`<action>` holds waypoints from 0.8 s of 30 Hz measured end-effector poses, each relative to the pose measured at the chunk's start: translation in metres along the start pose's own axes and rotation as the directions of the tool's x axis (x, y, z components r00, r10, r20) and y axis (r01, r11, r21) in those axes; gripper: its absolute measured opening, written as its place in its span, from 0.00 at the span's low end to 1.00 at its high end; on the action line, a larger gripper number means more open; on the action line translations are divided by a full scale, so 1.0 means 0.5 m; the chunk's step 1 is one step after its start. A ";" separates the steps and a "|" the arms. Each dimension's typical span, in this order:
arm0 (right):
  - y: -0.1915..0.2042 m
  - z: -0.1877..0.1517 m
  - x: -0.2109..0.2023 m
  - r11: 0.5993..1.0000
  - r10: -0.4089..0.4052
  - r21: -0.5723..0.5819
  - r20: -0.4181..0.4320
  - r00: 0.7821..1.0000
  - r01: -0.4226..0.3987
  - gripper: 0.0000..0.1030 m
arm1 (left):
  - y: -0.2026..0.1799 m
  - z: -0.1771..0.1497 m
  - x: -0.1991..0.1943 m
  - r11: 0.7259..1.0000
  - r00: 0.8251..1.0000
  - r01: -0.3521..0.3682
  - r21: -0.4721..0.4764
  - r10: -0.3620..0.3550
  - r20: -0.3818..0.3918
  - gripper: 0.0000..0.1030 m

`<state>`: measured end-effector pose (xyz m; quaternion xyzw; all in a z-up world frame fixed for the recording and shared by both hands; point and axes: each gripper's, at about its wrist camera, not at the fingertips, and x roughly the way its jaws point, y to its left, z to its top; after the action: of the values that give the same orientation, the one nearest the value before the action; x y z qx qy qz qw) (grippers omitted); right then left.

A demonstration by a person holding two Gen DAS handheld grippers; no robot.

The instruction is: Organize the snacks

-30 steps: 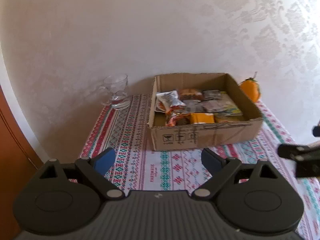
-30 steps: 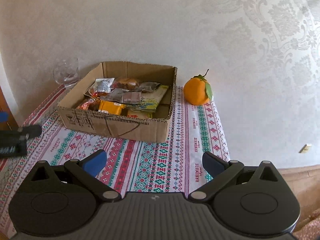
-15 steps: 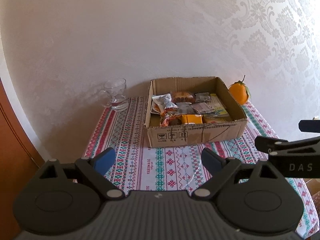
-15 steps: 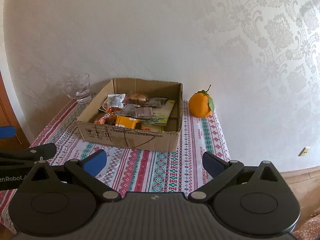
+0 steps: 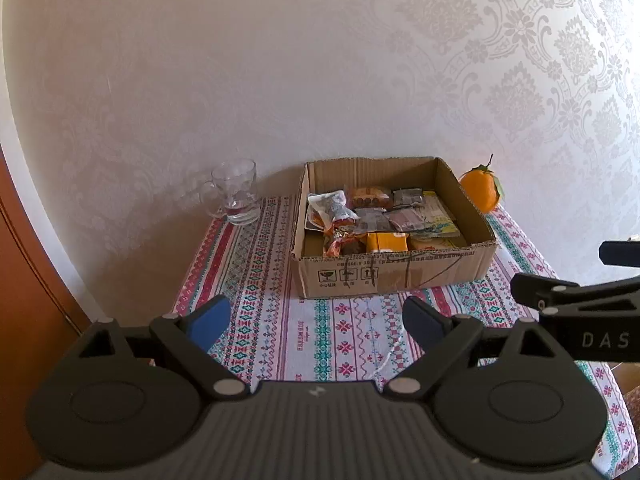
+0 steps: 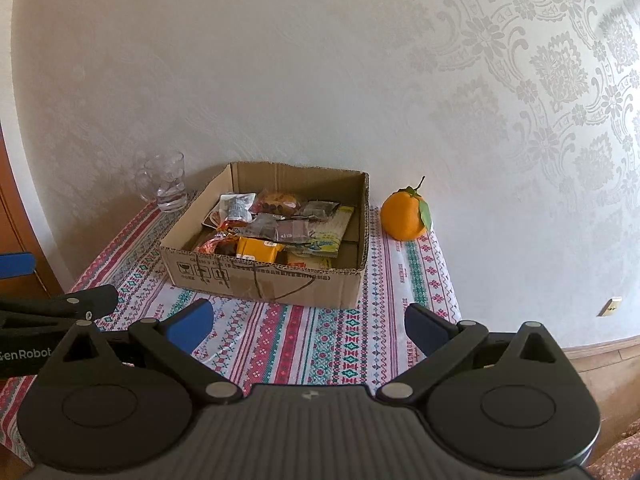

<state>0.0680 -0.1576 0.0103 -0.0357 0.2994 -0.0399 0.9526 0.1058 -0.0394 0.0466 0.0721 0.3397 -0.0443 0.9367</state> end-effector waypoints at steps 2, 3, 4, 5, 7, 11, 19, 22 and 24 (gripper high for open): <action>-0.001 0.000 0.000 1.000 0.000 0.000 0.001 1.000 0.000 1.00 | 0.000 0.000 0.000 1.000 1.000 -0.001 0.002 0.001 0.001 0.90; 0.000 0.000 0.000 1.000 -0.001 -0.001 0.000 1.000 0.001 1.00 | -0.001 0.000 0.000 1.000 1.000 -0.001 0.001 0.001 0.000 0.90; -0.001 0.000 -0.001 1.000 -0.001 -0.003 0.001 1.000 0.001 1.00 | -0.001 0.000 0.001 1.000 1.000 -0.001 0.000 0.001 0.001 0.90; -0.001 0.001 -0.001 1.000 -0.002 -0.004 0.002 1.000 0.002 1.00 | -0.001 0.000 0.001 1.000 1.000 -0.001 0.000 0.001 0.001 0.90; -0.001 0.001 -0.002 1.000 -0.003 -0.004 0.004 1.000 0.003 1.00 | 0.000 0.000 0.000 1.000 1.000 0.000 0.002 0.000 0.003 0.90; -0.002 0.002 -0.003 1.000 -0.001 -0.002 0.005 1.000 0.001 1.00 | 0.000 -0.001 0.000 1.000 1.000 -0.001 0.003 0.001 0.004 0.90; -0.001 0.002 -0.005 1.000 0.001 -0.004 0.011 1.000 -0.001 1.00 | 0.003 0.001 0.000 1.000 1.000 0.001 0.001 -0.001 0.005 0.90; 0.000 0.002 -0.006 1.000 -0.002 -0.006 0.010 1.000 0.002 1.00 | 0.004 0.003 0.000 1.000 1.000 0.001 0.001 -0.001 0.003 0.90; 0.000 0.002 -0.006 1.000 -0.002 -0.005 0.009 1.000 0.002 1.00 | 0.004 0.003 0.000 1.000 1.000 0.001 0.002 -0.001 0.004 0.90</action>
<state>0.0661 -0.1573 0.0131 -0.0384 0.2952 -0.0397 0.9538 0.1070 -0.0376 0.0477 0.0727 0.3377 -0.0455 0.9373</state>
